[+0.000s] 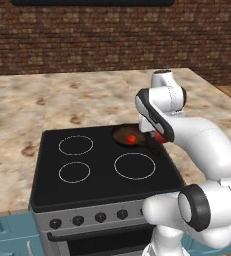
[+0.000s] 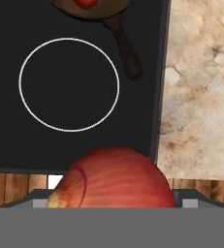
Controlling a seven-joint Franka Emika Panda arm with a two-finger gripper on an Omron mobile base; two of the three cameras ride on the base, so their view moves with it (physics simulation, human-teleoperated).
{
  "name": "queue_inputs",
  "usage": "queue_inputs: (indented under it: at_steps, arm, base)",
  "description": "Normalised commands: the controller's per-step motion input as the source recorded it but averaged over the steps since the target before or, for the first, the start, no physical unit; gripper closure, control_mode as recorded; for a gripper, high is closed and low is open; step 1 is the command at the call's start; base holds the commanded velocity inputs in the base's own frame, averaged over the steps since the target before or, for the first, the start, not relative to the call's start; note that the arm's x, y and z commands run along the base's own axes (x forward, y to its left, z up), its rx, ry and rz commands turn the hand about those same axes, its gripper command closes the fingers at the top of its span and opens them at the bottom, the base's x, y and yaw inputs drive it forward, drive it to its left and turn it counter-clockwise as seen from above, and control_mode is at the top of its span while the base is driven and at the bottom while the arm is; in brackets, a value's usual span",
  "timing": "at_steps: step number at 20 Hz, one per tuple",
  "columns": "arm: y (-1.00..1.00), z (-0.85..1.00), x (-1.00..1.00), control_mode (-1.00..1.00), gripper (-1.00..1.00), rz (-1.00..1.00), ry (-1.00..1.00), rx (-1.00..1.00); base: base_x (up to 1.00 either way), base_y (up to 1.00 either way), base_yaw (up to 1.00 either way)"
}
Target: Place the pan on the rear right burner on the stove. Then place the tomato and the onion in the pan and turn on the rear right burner.
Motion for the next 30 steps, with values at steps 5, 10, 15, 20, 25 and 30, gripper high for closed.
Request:
queue_inputs:
  at_steps: [5,10,15,20,25,30]
  arm:
    - [0.08,0.0,0.36,-1.0,1.0,0.0,-0.19,0.0]
    - [0.1,0.0,0.21,-1.0,1.0,0.0,-0.17,0.02]
    - [0.02,0.0,0.33,-1.0,1.0,0.0,-0.08,0.05]
    - [0.05,-0.01,0.5,-1.0,1.0,0.0,0.0,0.04]
    - [0.13,0.0,0.7,-1.0,1.0,0.0,0.0,0.0]
    - [0.12,-0.09,0.5,-1.0,1.0,0.0,0.0,0.0]
  base:
    - [0.0,0.0,0.0]
    - [0.0,0.0,0.0]
    - [0.0,0.0,0.0]
    - [0.0,0.0,0.0]
    - [0.0,0.0,0.0]
    - [0.0,0.0,0.0]
